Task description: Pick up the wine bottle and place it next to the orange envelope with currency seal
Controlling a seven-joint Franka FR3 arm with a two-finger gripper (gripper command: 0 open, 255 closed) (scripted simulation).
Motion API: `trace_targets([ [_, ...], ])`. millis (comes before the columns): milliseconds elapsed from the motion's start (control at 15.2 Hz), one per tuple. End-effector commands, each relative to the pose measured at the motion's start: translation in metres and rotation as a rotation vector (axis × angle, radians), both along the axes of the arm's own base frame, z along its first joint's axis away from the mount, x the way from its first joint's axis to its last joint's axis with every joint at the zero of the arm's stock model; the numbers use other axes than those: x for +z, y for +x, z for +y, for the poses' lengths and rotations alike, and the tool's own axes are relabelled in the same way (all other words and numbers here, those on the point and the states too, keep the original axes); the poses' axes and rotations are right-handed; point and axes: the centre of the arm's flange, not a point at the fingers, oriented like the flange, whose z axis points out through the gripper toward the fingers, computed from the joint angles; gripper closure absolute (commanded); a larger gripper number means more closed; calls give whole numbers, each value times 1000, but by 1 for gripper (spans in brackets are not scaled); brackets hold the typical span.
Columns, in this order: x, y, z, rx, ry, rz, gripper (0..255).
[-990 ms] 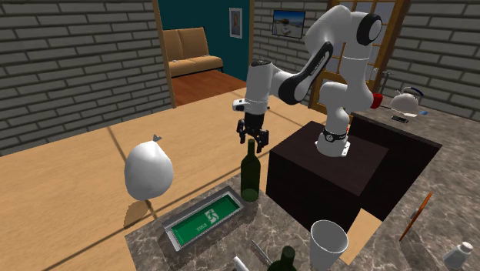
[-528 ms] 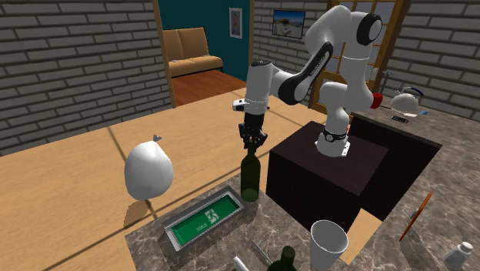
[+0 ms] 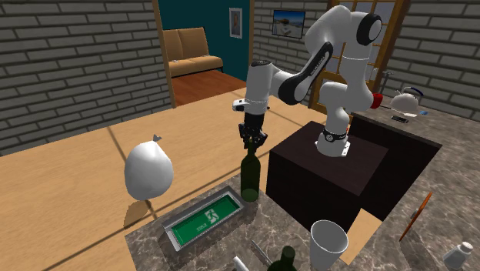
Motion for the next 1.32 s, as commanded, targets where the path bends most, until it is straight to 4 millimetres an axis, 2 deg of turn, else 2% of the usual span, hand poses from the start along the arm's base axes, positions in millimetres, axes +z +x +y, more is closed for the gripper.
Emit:
trace_targets([
  [0,5,0,0,0,0,0,255],
  [1254,105,0,0,0,0,0,255],
])
